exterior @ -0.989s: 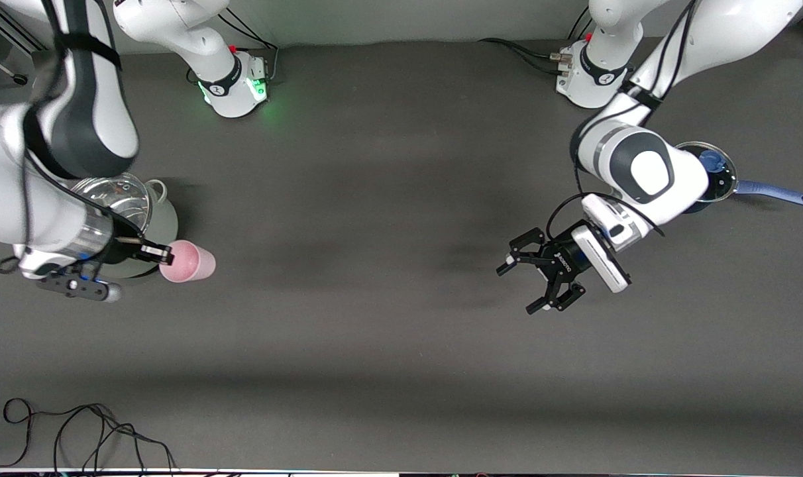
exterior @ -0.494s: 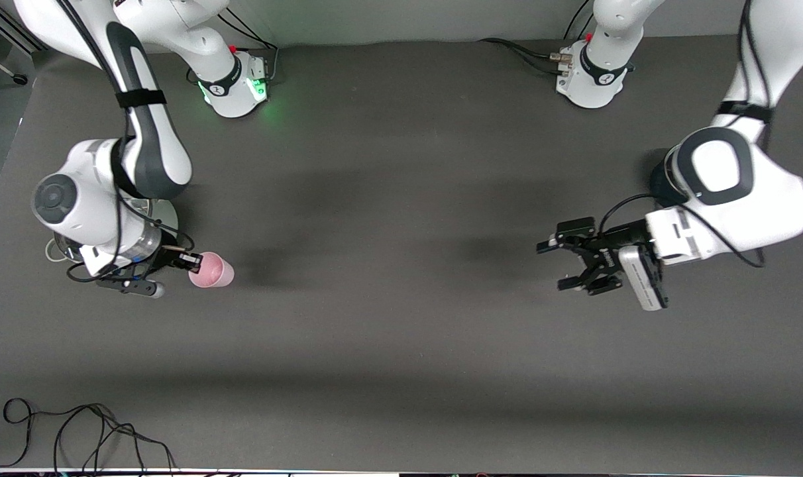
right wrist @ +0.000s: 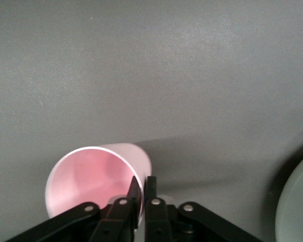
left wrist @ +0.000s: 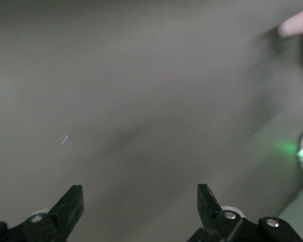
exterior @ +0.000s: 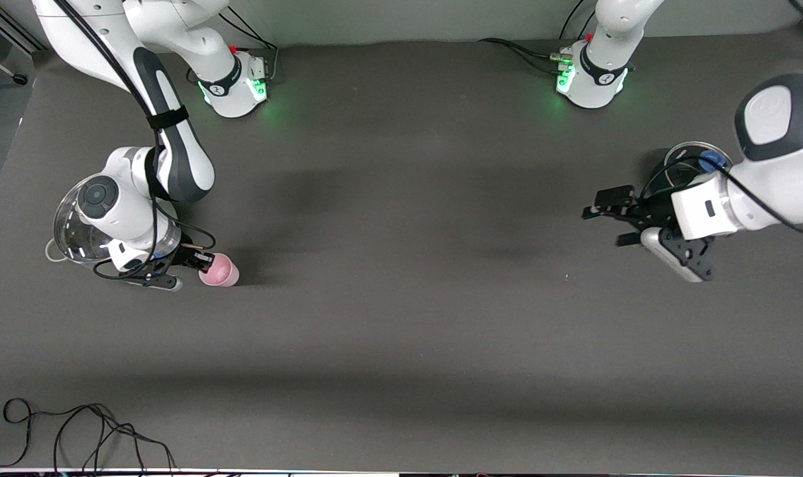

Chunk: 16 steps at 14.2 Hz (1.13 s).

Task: Transfer pink cup from left to right arm
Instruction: 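Carry the cup away with the right gripper while the left gripper withdraws, then set the pink cup on the table and open the right gripper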

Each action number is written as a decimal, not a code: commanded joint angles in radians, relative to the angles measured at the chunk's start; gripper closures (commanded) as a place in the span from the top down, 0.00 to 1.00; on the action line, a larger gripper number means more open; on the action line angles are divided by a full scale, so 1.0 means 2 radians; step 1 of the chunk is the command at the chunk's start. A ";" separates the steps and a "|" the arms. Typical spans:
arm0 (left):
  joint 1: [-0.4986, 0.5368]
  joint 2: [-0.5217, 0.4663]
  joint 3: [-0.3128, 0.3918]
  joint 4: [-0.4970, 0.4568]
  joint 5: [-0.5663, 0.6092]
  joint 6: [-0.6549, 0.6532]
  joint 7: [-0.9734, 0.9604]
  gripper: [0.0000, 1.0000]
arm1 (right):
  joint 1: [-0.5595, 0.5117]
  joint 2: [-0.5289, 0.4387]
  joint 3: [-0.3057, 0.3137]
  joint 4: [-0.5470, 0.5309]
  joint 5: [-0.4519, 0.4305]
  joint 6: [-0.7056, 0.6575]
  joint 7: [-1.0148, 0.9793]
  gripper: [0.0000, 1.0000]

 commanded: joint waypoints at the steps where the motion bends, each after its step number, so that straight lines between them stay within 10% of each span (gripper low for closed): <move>1: 0.003 -0.019 -0.001 0.027 0.066 -0.063 -0.038 1.00 | 0.004 -0.013 -0.004 -0.001 0.001 0.002 -0.011 0.82; 9: 0.031 -0.062 0.006 0.040 0.163 -0.127 -0.164 1.00 | 0.004 -0.120 -0.018 0.031 -0.009 -0.127 -0.011 0.99; 12: 0.037 -0.098 0.006 0.021 0.166 -0.113 -0.170 1.00 | 0.001 -0.134 -0.022 0.103 -0.092 -0.228 -0.011 0.99; 16: 0.043 -0.118 0.010 -0.011 0.165 -0.082 -0.168 1.00 | 0.001 -0.137 -0.038 0.230 -0.094 -0.382 -0.012 0.99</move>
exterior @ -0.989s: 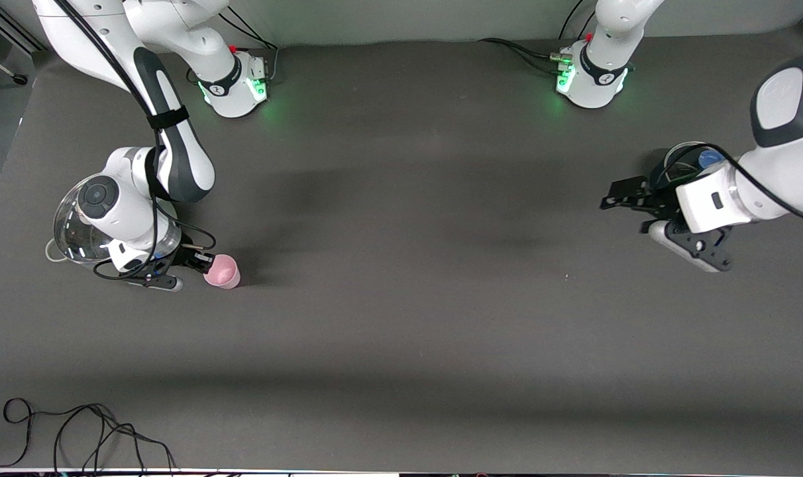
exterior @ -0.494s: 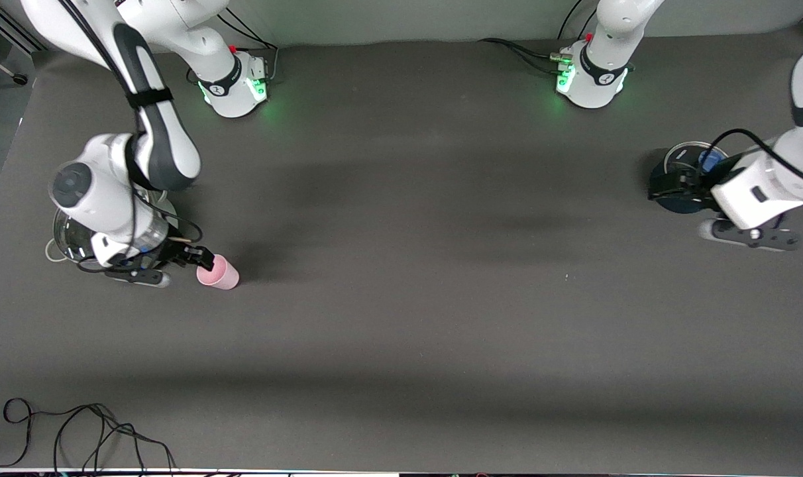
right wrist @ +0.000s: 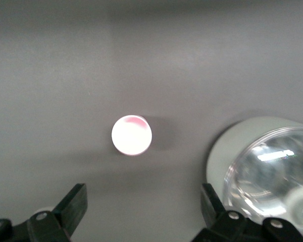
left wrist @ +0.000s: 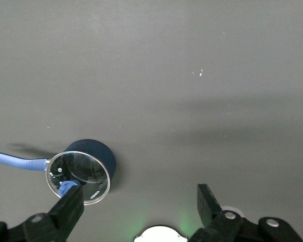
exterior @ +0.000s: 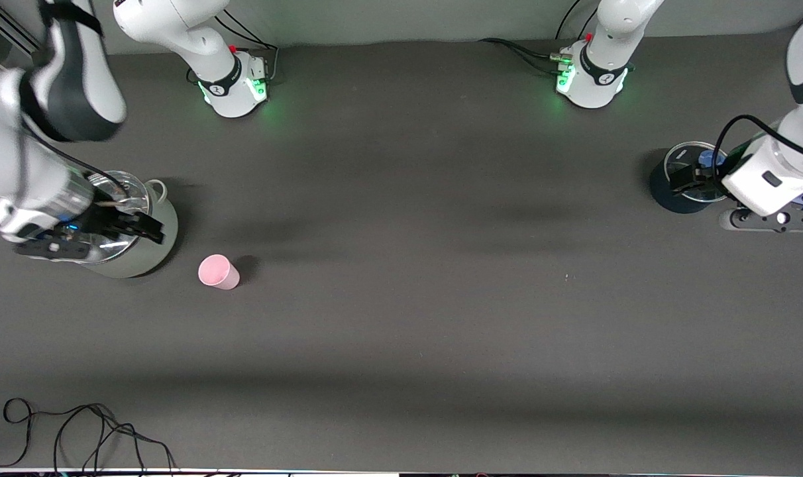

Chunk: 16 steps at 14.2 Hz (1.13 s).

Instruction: Transfer pink cup from left to right arm

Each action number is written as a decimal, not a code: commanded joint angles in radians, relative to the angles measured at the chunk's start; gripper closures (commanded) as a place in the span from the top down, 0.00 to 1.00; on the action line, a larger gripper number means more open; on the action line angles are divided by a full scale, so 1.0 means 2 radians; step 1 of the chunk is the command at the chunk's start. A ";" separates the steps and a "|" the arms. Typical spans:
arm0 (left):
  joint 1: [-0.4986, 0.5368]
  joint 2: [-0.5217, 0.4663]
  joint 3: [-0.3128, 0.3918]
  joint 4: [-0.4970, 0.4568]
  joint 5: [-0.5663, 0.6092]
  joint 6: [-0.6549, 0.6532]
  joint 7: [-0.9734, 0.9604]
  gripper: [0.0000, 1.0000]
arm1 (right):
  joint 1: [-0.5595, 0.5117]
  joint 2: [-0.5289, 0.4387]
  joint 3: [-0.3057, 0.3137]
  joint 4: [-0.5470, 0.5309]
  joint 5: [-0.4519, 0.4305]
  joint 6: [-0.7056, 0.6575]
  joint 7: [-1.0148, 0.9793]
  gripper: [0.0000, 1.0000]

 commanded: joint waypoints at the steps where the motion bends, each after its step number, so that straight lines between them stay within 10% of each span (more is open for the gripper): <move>1: 0.011 -0.028 0.017 -0.025 0.000 0.019 0.004 1.00 | 0.002 0.009 -0.010 0.095 -0.007 -0.091 -0.009 0.99; 5: -0.004 -0.027 0.058 -0.010 -0.025 0.018 0.044 1.00 | 0.002 0.008 -0.029 0.135 -0.010 -0.164 -0.009 0.99; 13: -0.398 -0.029 0.437 0.010 -0.040 0.014 0.044 1.00 | 0.003 0.003 -0.041 0.132 -0.004 -0.172 -0.009 1.00; 16: -0.456 -0.028 0.491 0.010 -0.040 0.016 0.044 1.00 | 0.002 0.003 -0.041 0.132 -0.005 -0.172 -0.009 1.00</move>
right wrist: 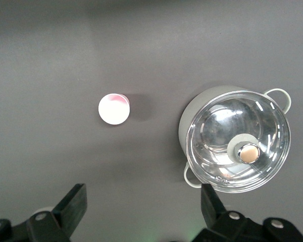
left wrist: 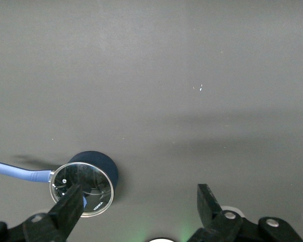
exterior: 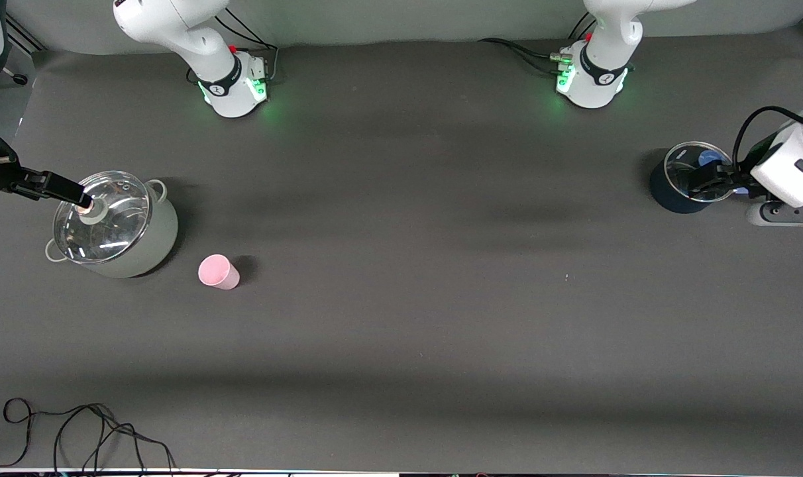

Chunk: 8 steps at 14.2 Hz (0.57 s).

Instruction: Transfer pink cup from left to right arm

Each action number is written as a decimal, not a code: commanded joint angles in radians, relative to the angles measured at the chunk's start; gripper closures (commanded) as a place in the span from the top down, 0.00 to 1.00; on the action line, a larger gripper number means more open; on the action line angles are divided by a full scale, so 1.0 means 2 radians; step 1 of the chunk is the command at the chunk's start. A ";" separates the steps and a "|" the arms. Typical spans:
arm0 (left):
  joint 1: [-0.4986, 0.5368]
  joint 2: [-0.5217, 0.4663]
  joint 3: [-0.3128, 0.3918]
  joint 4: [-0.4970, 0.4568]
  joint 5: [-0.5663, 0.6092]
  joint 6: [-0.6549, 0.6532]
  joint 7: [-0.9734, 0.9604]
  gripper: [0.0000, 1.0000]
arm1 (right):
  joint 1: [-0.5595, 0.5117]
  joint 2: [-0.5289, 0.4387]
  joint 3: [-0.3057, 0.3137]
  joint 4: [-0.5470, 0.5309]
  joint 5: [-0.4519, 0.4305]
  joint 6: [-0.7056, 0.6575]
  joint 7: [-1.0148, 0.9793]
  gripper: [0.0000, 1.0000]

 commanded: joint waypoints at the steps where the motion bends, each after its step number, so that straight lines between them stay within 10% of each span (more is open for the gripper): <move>1: -0.030 -0.008 0.031 -0.003 -0.005 0.002 0.004 1.00 | 0.002 0.002 -0.001 0.007 -0.004 -0.008 -0.007 0.99; 5: -0.034 -0.006 0.031 -0.003 -0.005 0.003 0.002 1.00 | -0.001 0.003 0.007 0.008 -0.007 -0.007 -0.007 1.00; 8: -0.034 -0.004 0.031 -0.002 -0.005 0.005 0.001 1.00 | -0.077 0.002 0.084 0.008 -0.008 -0.007 -0.008 0.99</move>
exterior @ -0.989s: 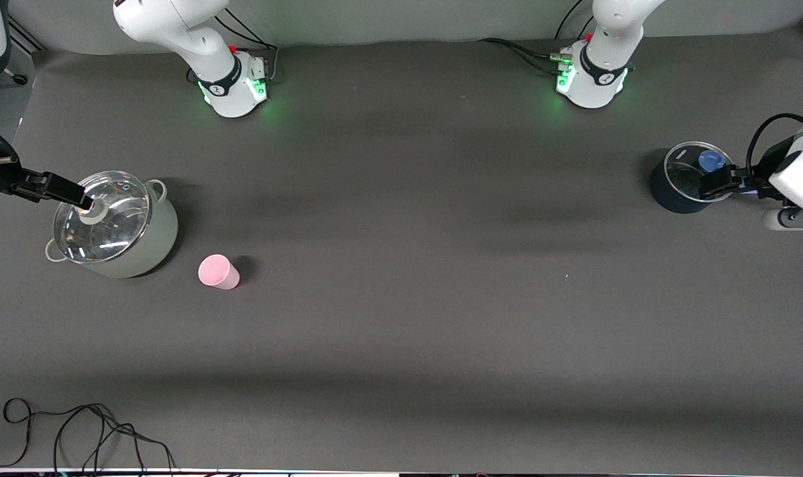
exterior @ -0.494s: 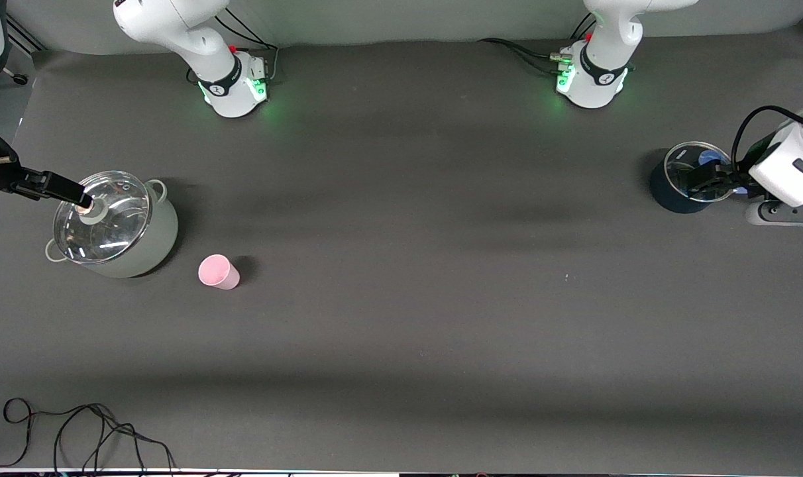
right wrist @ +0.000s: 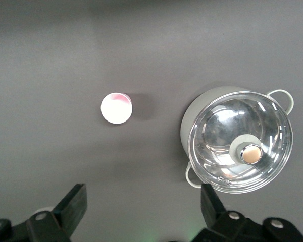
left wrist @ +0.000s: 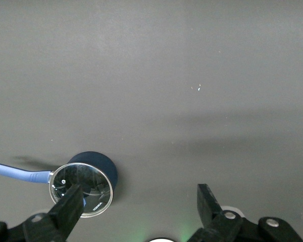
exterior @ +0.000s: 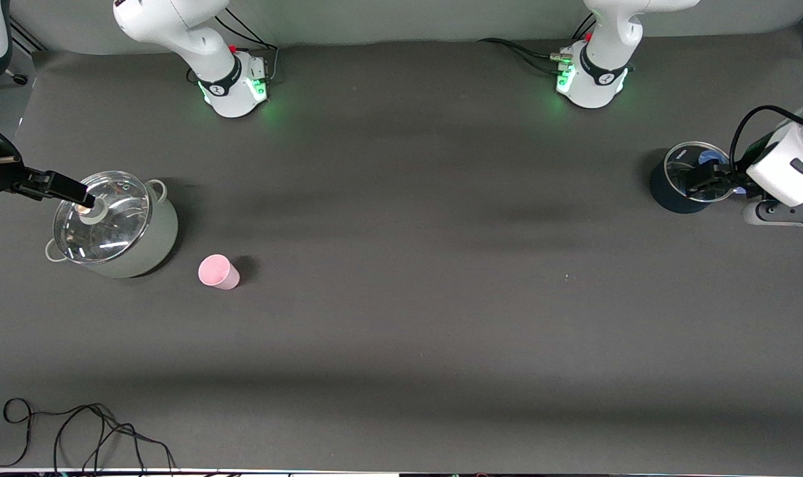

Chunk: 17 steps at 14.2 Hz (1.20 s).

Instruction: Transfer pink cup from left to right arm

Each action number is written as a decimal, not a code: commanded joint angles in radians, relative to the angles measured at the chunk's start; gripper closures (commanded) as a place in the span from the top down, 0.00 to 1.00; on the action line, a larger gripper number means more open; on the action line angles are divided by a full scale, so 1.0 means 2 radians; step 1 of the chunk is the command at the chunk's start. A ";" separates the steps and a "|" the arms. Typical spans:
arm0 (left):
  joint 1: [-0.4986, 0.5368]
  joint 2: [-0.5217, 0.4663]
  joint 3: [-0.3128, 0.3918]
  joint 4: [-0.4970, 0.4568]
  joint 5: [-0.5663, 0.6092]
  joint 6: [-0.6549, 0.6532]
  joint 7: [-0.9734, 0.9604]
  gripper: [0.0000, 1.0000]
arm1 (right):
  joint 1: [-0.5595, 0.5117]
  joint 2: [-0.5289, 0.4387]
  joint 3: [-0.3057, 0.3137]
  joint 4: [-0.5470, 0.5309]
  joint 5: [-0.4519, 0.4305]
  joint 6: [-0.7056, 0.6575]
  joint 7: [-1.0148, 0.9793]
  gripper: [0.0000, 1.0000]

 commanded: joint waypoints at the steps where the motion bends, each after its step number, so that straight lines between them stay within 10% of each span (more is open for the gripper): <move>1: -0.011 -0.004 0.011 -0.002 -0.004 0.005 0.001 1.00 | -0.078 0.001 0.080 0.007 -0.008 -0.007 -0.008 1.00; 9: 0.011 -0.002 -0.014 -0.002 -0.005 0.013 -0.002 1.00 | -0.284 -0.014 0.286 0.003 -0.009 -0.002 -0.009 1.00; 17: 0.014 -0.002 -0.013 -0.001 -0.006 0.013 0.005 1.00 | -0.233 -0.013 0.273 0.022 -0.009 -0.003 0.006 1.00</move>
